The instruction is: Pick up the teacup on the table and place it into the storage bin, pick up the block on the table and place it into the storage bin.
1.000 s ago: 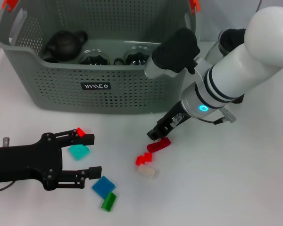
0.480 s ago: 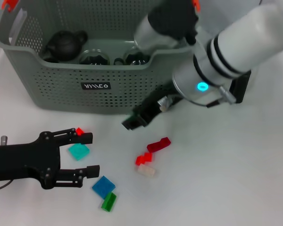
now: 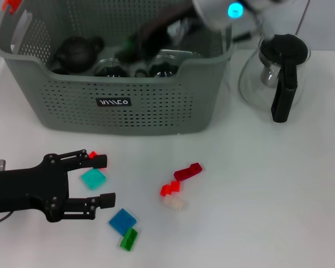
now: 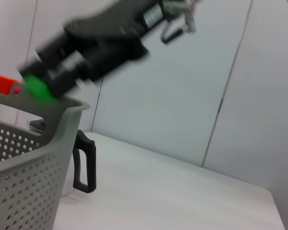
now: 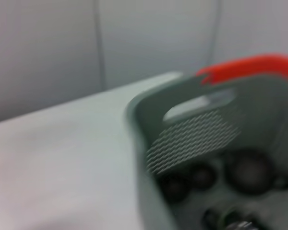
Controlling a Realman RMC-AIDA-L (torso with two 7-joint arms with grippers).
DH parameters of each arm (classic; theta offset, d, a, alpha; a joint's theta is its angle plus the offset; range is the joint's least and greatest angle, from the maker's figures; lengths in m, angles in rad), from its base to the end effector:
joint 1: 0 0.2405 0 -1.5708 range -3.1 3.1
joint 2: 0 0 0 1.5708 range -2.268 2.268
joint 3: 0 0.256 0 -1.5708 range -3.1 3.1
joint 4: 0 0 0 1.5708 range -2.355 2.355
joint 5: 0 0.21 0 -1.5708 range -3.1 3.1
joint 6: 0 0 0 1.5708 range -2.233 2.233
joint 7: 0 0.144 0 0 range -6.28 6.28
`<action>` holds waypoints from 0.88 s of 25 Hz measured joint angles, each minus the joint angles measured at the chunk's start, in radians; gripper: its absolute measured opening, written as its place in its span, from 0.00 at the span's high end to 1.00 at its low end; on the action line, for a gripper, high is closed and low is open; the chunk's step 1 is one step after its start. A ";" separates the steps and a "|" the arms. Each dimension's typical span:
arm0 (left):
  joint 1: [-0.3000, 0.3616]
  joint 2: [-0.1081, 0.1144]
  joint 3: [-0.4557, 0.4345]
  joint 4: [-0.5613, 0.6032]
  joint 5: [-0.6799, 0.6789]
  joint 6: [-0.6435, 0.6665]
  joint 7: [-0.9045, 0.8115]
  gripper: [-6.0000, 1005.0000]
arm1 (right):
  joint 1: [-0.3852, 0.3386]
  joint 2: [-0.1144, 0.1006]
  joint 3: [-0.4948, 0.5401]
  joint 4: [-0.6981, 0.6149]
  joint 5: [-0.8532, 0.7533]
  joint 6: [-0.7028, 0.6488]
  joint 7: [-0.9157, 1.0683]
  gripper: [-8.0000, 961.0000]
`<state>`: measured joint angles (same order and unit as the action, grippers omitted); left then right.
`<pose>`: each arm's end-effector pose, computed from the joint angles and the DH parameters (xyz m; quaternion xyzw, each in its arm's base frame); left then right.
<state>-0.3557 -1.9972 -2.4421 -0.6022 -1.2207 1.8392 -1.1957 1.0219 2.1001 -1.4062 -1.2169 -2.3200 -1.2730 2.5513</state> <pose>-0.2993 0.2575 0.0289 -0.9359 -0.1740 -0.2953 0.0808 -0.0090 0.4029 -0.0343 -0.9752 0.1530 0.0241 0.1582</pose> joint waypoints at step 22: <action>-0.009 0.000 0.000 0.001 0.003 -0.002 -0.004 0.15 | 0.084 -0.006 0.150 0.206 -0.234 0.214 -0.030 0.30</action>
<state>-0.3651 -1.9972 -2.4421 -0.6013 -1.2173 1.8369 -1.1995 1.1062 2.0938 -1.2561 -1.0108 -2.5538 -1.0587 2.5215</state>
